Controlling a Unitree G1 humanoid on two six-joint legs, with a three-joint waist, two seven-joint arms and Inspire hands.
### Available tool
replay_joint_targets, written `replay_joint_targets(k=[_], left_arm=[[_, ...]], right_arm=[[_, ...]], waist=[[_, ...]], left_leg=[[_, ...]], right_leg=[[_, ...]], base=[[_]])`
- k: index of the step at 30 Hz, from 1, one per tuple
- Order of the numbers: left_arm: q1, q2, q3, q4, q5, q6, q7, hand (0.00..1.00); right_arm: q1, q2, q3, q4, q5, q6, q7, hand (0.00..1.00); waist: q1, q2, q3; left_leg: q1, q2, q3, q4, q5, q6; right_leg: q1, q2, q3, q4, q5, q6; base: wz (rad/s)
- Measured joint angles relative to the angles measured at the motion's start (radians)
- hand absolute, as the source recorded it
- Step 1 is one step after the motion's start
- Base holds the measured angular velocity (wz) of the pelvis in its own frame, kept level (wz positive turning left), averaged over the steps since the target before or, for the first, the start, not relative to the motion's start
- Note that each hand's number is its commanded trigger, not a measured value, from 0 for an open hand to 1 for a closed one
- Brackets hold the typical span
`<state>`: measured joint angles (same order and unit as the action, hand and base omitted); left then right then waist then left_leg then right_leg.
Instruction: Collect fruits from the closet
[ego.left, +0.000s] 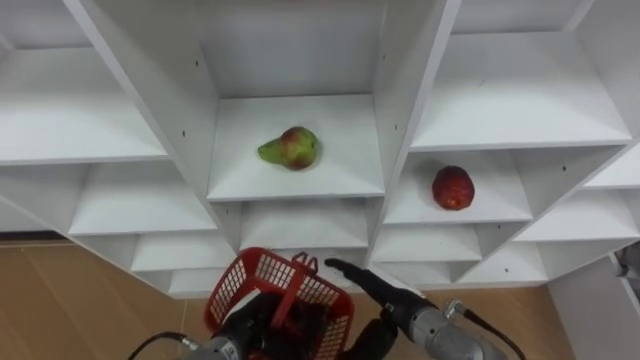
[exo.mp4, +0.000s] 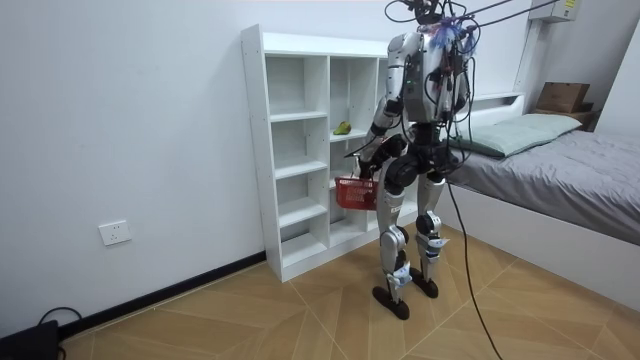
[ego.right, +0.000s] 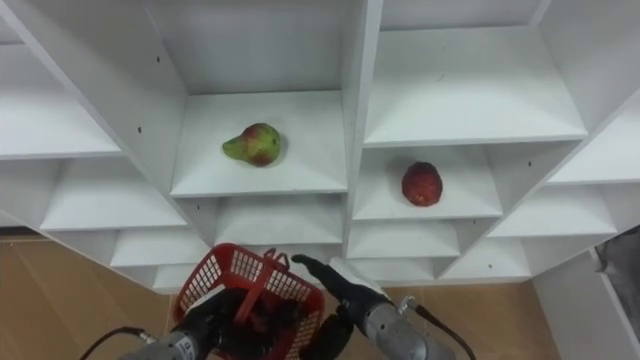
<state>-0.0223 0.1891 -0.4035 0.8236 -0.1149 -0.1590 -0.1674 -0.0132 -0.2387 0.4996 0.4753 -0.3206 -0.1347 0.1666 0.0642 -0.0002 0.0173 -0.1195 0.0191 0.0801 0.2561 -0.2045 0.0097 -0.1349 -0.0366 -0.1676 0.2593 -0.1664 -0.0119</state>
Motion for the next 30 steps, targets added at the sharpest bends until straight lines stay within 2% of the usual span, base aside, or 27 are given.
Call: replay_joint_targets(k=[4,5,10,14,18,21,23,26,30], left_arm=[[0.022,0.0,0.046,-0.009,0.0,0.0,0.014,1.0],[0.027,0.001,0.051,-0.011,0.0,-0.001,0.021,1.0],[0.033,0.002,0.08,-0.008,-0.002,-0.002,0.039,1.0],[0.033,0.001,0.087,0.006,-0.002,-0.005,0.062,1.0],[0.032,0.001,0.087,0.023,-0.002,-0.006,0.077,1.0],[0.035,0.004,0.087,0.023,-0.003,-0.006,0.079,1.0],[0.036,0.01,0.087,0.023,-0.002,-0.006,0.078,1.0],[0.047,0.012,0.089,0.023,-0.001,-0.007,0.076,1.0],[0.064,0.013,0.121,0.022,0.0,-0.007,0.073,1.0]], right_arm=[[0.027,-0.042,-0.004,-0.133,-0.004,-0.001,-0.001,0.0],[0.036,-0.044,-0.014,-0.153,-0.004,-0.008,-0.003,0.0],[0.035,-0.046,-0.015,-0.2,-0.006,-0.018,-0.013,0.0],[0.036,-0.053,-0.015,-0.239,-0.041,-0.021,-0.023,0.0],[0.033,-0.08,-0.012,-0.304,-0.049,-0.021,-0.024,0.0],[0.032,-0.087,-0.013,-0.36,-0.041,-0.021,-0.025,0.0],[0.019,-0.088,-0.014,-0.406,-0.04,-0.023,-0.025,0.0],[0.014,-0.088,-0.024,-0.424,-0.039,-0.036,-0.024,0.0],[0.017,-0.103,-0.043,-0.491,-0.038,-0.04,-0.027,0.0]], waist=[[-0.002,-0.013,-0.0039],[-0.003,-0.017,-0.0054],[0.002,-0.034,-0.0034],[0.009,-0.04,-0.0033],[0.029,-0.05,-0.0042],[0.03,-0.062,-0.0049],[0.028,-0.081,-0.0029],[0.03,-0.096,-0.0013],[0.031,-0.098,-0.0018]], left_leg=[[0.0,-0.001,0.0,0.0,0.0,0.0],[0.003,0.0,-0.001,0.001,0.0,0.0],[0.024,0.001,-0.007,-0.004,0.0,0.0],[0.032,0.0,-0.013,-0.006,0.0,-0.001],[0.032,0.0,-0.015,-0.006,0.0,-0.001],[0.032,0.0,-0.02,-0.005,0.0,-0.001],[0.035,0.001,-0.026,-0.005,0.001,-0.001],[0.059,0.001,-0.027,-0.013,0.0,-0.002],[0.064,0.003,-0.03,-0.021,0.0,-0.002]], right_leg=[[0.002,0.0,0.0,-0.003,0.0,0.0],[0.007,0.001,-0.002,-0.005,0.0,0.0],[0.036,0.004,-0.002,-0.018,0.0,0.0],[0.047,0.004,-0.006,-0.023,0.0,0.0],[0.048,0.003,-0.01,-0.022,0.0,0.0],[0.051,0.001,-0.021,-0.021,0.0,0.0],[0.053,0.002,-0.022,-0.021,0.0,0.0],[0.077,0.002,-0.024,-0.025,0.0,0.0],[0.093,0.005,-0.025,-0.039,0.003,0.0]], base=[[0.0],[0.05],[0.04],[0.04],[0.01],[0.05],[0.0],[0.0],[0.02]])
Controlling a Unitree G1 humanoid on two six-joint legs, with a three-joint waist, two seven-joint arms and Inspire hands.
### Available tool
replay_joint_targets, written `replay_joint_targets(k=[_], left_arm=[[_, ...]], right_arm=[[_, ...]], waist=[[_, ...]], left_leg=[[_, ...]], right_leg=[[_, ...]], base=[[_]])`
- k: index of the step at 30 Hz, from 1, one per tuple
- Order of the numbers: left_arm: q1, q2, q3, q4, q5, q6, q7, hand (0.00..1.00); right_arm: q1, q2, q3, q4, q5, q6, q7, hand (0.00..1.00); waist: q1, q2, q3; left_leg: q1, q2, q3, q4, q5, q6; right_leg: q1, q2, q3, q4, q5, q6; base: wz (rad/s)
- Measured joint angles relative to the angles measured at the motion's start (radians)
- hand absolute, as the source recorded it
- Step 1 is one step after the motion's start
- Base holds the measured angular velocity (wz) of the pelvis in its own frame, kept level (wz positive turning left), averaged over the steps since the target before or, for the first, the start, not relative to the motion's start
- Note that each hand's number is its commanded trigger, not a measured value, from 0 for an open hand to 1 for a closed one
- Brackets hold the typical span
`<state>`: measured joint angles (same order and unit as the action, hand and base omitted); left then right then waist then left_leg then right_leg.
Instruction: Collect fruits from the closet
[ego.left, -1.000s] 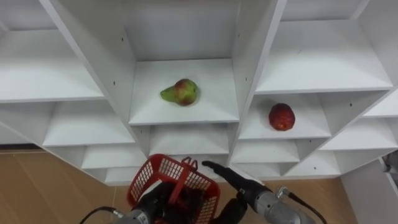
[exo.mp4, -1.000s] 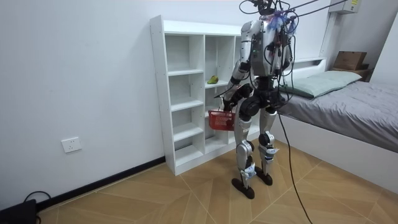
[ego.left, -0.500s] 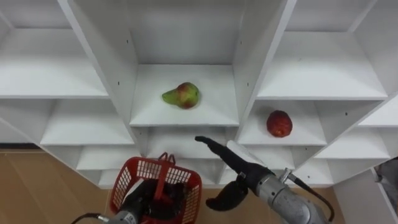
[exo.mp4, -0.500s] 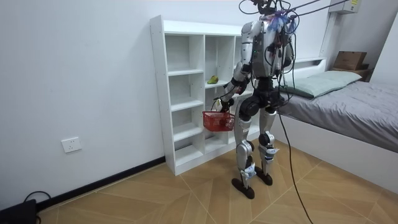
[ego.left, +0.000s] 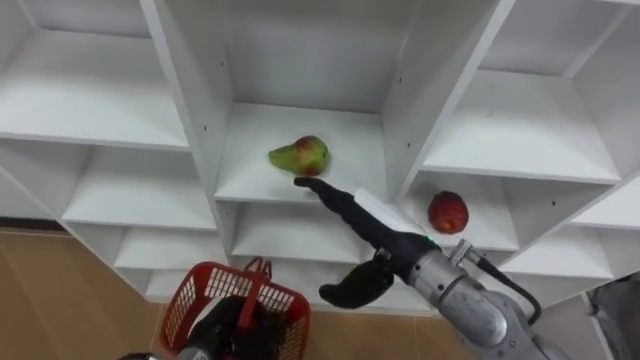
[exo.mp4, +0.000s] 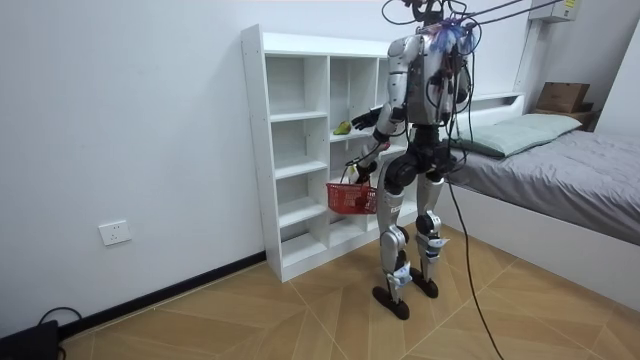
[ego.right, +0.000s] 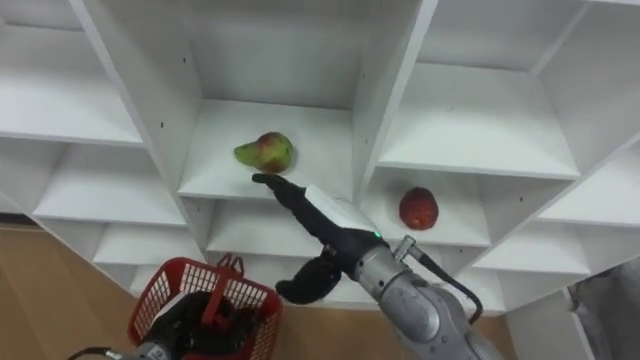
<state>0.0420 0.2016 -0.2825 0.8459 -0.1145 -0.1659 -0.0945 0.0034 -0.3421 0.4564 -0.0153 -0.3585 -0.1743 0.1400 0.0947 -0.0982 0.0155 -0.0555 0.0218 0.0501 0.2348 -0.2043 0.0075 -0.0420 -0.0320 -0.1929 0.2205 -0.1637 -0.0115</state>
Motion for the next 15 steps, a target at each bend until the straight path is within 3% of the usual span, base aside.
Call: replay_joint_targets(k=[6,15], left_arm=[[0.01,0.007,0.013,0.0,0.001,0.0,-0.005,1.0],[0.011,0.014,0.052,0.0,0.013,0.0,0.002,1.0]], right_arm=[[-0.005,-0.009,-0.013,-0.049,0.0,-0.001,-0.02,0.0],[-0.035,-0.012,-0.018,-0.081,0.007,-0.002,-0.031,0.0]], waist=[[0.024,-0.008,-0.0016],[0.039,-0.063,0.0007]], left_leg=[[0.016,-0.001,-0.013,-0.015,0.003,-0.005],[0.05,-0.004,-0.046,-0.014,0.006,-0.008]], right_leg=[[0.014,0.003,-0.01,-0.001,0.0,-0.001],[0.064,0.002,-0.043,-0.019,0.0,-0.001]], base=[[0.05],[0.1]])
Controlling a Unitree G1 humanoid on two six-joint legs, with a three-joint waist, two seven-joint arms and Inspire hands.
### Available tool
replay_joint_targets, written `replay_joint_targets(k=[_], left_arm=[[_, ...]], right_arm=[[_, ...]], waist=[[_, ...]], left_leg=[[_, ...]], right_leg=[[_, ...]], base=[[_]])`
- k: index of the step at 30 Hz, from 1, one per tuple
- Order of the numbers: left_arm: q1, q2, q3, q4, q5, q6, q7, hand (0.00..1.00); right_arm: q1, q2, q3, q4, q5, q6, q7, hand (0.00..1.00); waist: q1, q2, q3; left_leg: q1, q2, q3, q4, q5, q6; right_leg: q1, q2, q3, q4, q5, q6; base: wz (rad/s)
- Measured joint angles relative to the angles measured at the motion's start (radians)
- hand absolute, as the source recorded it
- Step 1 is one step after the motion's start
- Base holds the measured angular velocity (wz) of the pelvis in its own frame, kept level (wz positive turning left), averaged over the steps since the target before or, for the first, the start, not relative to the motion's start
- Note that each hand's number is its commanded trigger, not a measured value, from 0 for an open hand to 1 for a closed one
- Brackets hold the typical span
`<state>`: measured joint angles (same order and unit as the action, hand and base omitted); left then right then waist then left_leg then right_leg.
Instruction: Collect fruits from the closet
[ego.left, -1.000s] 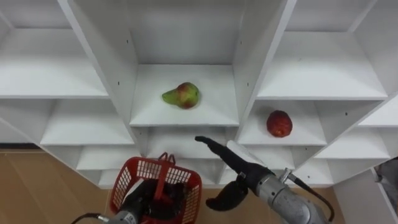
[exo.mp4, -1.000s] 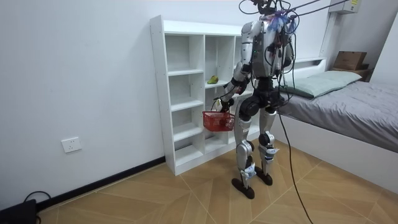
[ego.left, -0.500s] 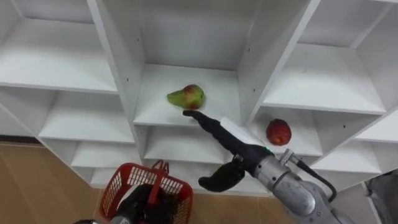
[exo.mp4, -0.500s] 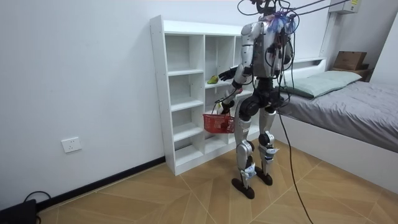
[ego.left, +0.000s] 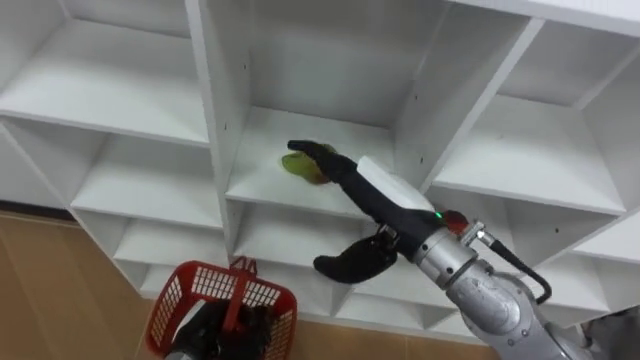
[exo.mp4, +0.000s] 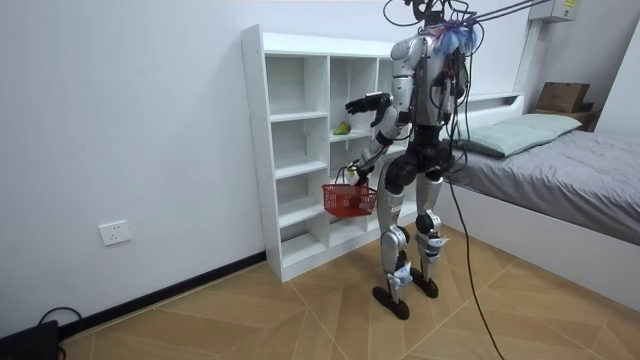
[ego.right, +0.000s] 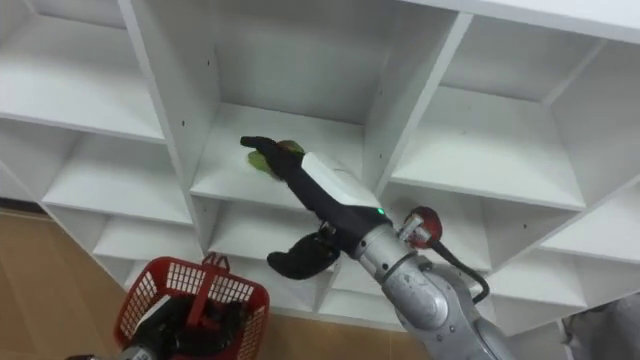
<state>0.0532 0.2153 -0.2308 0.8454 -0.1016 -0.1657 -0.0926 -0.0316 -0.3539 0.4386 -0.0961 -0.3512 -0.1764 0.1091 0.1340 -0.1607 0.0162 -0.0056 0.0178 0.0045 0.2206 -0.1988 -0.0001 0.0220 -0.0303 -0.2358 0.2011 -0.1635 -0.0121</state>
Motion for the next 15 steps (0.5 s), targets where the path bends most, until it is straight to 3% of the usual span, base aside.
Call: replay_joint_targets(k=[7,15], left_arm=[[0.015,0.006,0.068,0.0,0.054,0.001,0.001,1.0],[0.05,0.019,0.088,-0.029,0.092,0.007,-0.003,1.0]], right_arm=[[-0.028,0.0,-0.032,0.0,0.0,-0.005,-0.018,0.0],[-0.064,-0.002,-0.062,0.035,0.091,-0.019,-0.047,0.0]], waist=[[0.013,-0.011,-0.002],[0.024,-0.023,-0.0014]], left_leg=[[0.002,-0.001,-0.02,-0.001,0.001,-0.002],[0.018,-0.005,-0.048,-0.006,0.002,-0.004]], right_leg=[[0.017,0.0,-0.022,-0.001,0.0,0.0],[0.049,-0.003,-0.066,-0.018,0.0,0.0]], base=[[0.1],[0.1]])
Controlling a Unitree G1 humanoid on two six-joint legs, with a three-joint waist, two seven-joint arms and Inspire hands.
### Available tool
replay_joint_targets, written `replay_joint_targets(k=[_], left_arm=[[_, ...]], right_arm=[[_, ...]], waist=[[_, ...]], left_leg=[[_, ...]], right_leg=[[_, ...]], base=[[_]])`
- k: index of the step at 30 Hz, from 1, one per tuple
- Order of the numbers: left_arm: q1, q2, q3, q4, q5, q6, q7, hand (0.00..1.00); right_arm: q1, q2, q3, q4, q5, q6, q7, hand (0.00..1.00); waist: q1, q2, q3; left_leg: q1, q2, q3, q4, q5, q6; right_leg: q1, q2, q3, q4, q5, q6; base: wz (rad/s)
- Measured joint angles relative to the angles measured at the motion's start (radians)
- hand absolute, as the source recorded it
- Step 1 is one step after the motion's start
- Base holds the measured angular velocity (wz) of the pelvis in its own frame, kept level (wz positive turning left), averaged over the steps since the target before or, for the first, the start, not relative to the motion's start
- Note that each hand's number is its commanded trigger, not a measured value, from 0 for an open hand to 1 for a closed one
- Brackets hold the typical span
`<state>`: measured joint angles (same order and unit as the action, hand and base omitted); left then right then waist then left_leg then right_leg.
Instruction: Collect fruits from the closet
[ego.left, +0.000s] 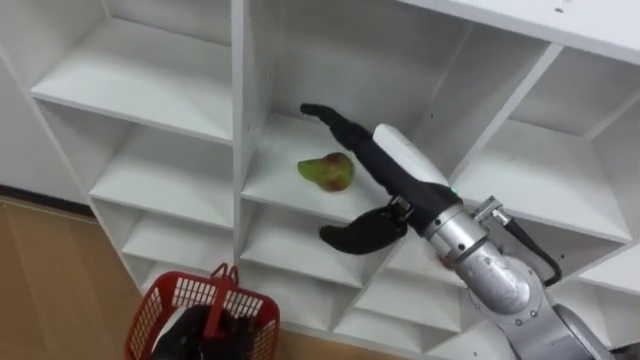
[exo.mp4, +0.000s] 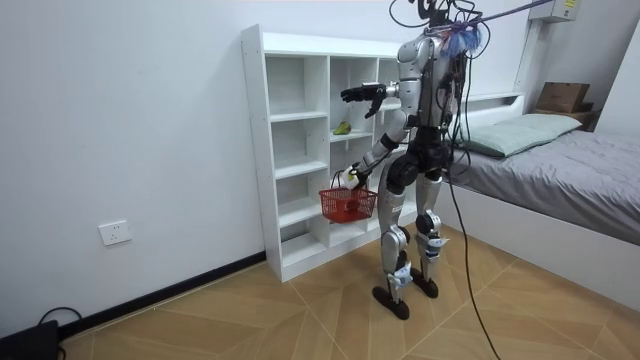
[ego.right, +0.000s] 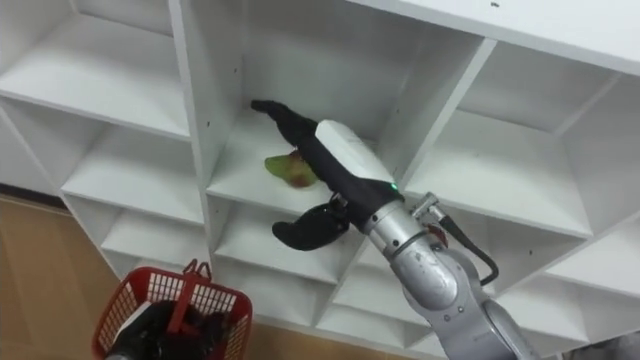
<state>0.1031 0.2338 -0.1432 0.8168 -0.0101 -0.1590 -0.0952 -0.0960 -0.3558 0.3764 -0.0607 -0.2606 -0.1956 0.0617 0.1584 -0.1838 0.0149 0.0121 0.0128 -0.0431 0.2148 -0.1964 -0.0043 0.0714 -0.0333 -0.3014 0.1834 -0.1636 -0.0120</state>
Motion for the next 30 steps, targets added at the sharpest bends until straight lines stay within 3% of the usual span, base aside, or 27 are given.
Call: replay_joint_targets(k=[1,6,9,10,16,20,23,30], left_arm=[[0.003,0.002,0.008,-0.011,0.005,0.0,-0.001,1.0],[0.01,0.021,0.017,-0.036,0.005,0.001,-0.001,1.0],[0.013,0.031,0.028,-0.036,0.005,0.008,-0.003,1.0],[0.013,0.03,0.032,-0.037,0.004,0.012,-0.005,1.0],[0.021,0.031,0.035,-0.072,0.008,0.045,-0.034,1.0],[0.026,0.038,0.043,-0.072,0.047,0.062,-0.056,1.0],[0.026,0.051,0.043,-0.072,0.051,0.078,-0.071,1.0],[0.025,0.06,0.037,-0.072,0.05,0.087,-0.076,1.0]], right_arm=[[-0.025,0.0,-0.007,0.051,0.003,-0.012,-0.015,0.0],[-0.072,-0.009,-0.008,0.194,0.022,0.0,-0.055,0.0],[-0.09,-0.022,-0.009,0.233,0.041,0.001,-0.071,0.0],[-0.105,-0.033,-0.009,0.243,0.061,0.001,-0.073,0.0],[-0.215,-0.046,-0.01,0.36,0.105,0.014,-0.108,0.0],[-0.228,-0.055,-0.01,0.369,0.108,0.023,-0.114,0.0],[-0.229,-0.065,-0.01,0.374,0.121,0.025,-0.114,0.0],[-0.238,-0.075,-0.008,0.449,0.184,0.046,-0.115,0.0]], waist=[[0.003,-0.006,0.0012],[0.022,-0.031,0.0081],[0.027,-0.034,0.0065],[0.03,-0.041,0.0022],[0.039,-0.047,0.0026],[0.04,-0.061,0.0035],[0.039,-0.064,0.0033],[0.045,-0.053,0.0112]], left_leg=[[0.0,0.0,-0.002,0.001,0.0,0.0],[-0.004,-0.004,-0.023,0.005,0.001,-0.001],[-0.012,-0.005,-0.032,0.008,0.0,-0.001],[-0.022,-0.006,-0.035,0.01,0.001,-0.001],[-0.029,-0.007,-0.047,0.024,0.001,-0.001],[-0.036,-0.01,-0.054,0.025,0.001,-0.001],[-0.039,-0.012,-0.068,0.027,0.001,-0.001],[-0.076,-0.015,-0.082,0.043,0.0,-0.001]], right_leg=[[0.002,0.0,-0.001,0.0,0.0,0.0],[0.009,0.0,-0.011,0.0,0.0,0.0],[0.002,-0.002,-0.03,0.001,0.0,0.0],[-0.004,-0.002,-0.031,0.001,0.0,0.0],[-0.004,-0.005,-0.057,0.002,-0.001,0.001],[-0.006,-0.007,-0.062,0.002,-0.001,0.002],[-0.006,-0.007,-0.067,0.002,-0.001,0.002],[-0.023,-0.009,-0.089,0.002,-0.001,0.002]], base=[[0.08],[0.11],[0.11],[0.1],[0.09],[0.06],[0.07],[0.08]])
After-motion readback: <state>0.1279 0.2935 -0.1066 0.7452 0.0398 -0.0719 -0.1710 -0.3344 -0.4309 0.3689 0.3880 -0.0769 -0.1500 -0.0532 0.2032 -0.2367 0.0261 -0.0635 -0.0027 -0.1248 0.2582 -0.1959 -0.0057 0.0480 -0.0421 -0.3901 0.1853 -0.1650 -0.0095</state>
